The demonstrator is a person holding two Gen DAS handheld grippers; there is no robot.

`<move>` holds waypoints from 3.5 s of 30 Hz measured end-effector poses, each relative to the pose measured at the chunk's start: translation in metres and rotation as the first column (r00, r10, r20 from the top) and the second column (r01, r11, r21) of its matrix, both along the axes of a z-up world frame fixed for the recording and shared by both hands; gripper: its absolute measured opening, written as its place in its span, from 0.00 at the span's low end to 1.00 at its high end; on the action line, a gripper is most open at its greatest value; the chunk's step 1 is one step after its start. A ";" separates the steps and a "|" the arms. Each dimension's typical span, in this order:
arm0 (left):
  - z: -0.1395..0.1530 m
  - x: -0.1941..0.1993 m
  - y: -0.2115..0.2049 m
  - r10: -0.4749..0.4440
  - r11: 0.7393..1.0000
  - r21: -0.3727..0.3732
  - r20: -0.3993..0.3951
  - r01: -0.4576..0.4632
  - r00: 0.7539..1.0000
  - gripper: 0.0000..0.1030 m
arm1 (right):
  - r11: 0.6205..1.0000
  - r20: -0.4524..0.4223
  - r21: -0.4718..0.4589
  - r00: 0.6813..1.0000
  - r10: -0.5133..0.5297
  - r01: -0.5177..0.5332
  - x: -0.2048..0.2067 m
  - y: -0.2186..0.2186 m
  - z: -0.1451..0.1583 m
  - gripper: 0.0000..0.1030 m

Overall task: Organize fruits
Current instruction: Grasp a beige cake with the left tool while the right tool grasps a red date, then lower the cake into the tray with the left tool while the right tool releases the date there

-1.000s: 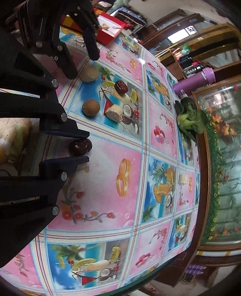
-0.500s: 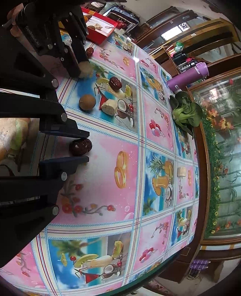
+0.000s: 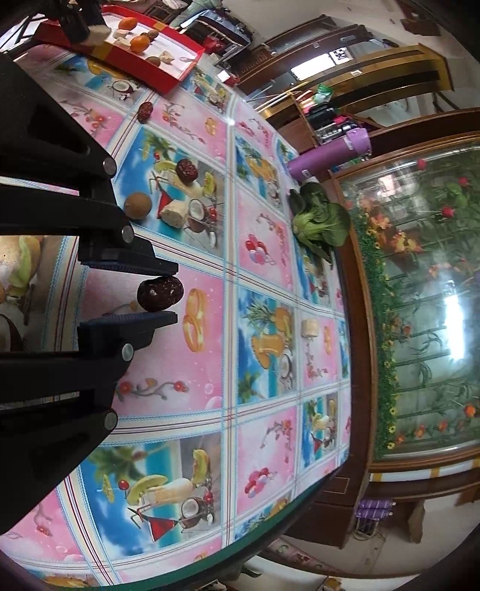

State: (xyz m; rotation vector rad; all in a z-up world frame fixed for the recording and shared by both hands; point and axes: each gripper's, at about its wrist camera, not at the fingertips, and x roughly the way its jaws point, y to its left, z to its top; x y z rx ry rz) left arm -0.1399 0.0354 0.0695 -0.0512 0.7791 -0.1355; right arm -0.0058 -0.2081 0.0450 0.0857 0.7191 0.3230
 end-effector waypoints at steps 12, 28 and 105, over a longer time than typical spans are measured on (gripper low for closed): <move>0.017 -0.034 0.046 0.154 0.987 0.022 0.096 -0.156 0.983 0.28 | 0.996 0.058 0.086 0.998 0.014 -0.019 -0.032 0.032 0.014 0.17; 0.027 -0.064 0.096 0.312 0.939 0.084 0.201 -0.333 0.929 0.28 | 0.968 0.033 0.132 0.977 0.212 -0.214 -0.070 0.134 0.007 0.17; -0.031 -0.056 0.165 0.516 0.825 0.238 0.055 -0.513 0.855 0.49 | 0.848 -0.083 0.078 0.845 0.529 -0.524 -0.133 0.290 -0.016 0.27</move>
